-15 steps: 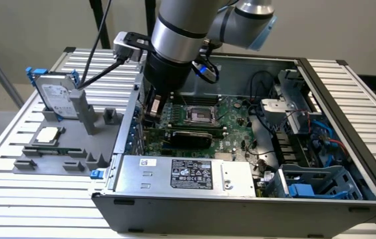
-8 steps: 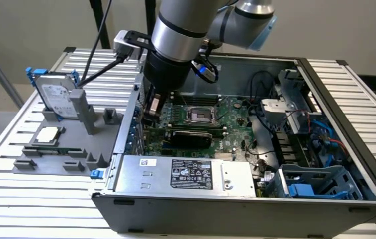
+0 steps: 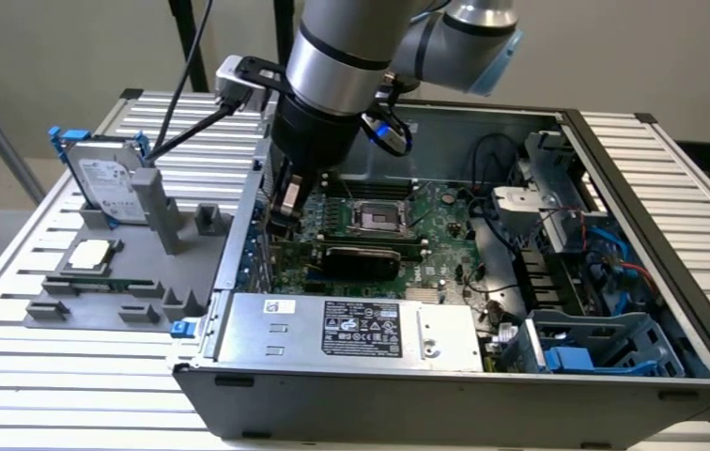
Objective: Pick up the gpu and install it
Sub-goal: 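Press down on the gpu until it lock into place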
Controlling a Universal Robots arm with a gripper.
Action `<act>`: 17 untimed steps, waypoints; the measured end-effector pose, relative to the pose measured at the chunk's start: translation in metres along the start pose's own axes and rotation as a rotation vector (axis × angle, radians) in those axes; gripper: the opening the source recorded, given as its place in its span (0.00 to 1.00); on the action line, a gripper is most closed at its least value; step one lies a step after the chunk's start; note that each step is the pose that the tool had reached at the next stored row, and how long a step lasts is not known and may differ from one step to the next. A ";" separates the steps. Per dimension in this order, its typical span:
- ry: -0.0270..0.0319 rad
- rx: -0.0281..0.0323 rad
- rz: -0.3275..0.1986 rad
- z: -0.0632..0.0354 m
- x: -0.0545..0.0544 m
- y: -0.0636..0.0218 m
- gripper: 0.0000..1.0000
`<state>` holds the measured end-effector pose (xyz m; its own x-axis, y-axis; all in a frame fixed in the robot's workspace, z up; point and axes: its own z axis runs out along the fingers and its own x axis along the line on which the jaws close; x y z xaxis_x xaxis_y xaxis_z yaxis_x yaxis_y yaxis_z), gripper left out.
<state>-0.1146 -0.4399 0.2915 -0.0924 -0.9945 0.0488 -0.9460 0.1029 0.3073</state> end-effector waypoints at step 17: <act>0.0025 0.0001 0.002 -0.0004 -0.002 0.0002 0.11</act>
<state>-0.1144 -0.4374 0.2918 -0.0931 -0.9943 0.0517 -0.9459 0.1045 0.3071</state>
